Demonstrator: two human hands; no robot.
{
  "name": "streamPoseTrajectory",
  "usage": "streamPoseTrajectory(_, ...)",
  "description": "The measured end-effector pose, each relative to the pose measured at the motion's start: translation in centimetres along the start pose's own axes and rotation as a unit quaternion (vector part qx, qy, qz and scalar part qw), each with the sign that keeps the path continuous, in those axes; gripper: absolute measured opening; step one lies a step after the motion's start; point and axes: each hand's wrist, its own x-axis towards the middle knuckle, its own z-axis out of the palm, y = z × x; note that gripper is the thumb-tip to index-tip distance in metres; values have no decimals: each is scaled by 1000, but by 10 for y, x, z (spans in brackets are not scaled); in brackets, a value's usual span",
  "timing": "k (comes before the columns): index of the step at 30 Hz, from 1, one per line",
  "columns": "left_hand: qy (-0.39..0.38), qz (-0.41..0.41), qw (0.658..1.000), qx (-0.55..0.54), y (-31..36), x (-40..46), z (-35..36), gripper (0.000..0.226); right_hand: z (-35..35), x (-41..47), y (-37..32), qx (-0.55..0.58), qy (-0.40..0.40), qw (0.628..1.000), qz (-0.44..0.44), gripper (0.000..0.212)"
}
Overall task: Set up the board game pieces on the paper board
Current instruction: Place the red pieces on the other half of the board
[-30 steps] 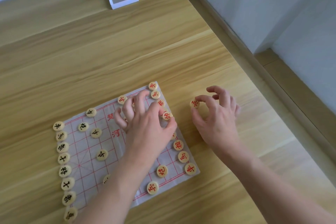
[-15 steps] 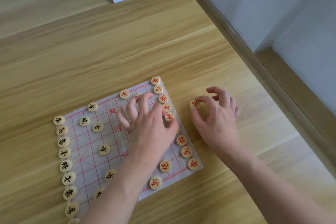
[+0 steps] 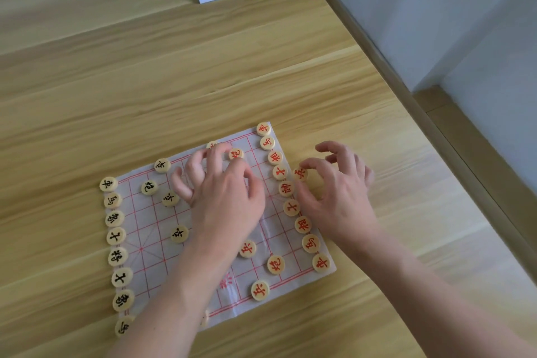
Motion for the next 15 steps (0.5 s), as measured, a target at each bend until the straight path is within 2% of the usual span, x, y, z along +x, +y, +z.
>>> streamPoseTrajectory(7, 2, -62, 998, -14, -39, 8, -13, 23, 17, 1, -34, -30, -46, 988, -146, 24)
streamPoseTrajectory(15, 10, -90, 996, -23, -69, 3, -16, 24, 33, -1, -62, -47, -141, 974, -172, 26)
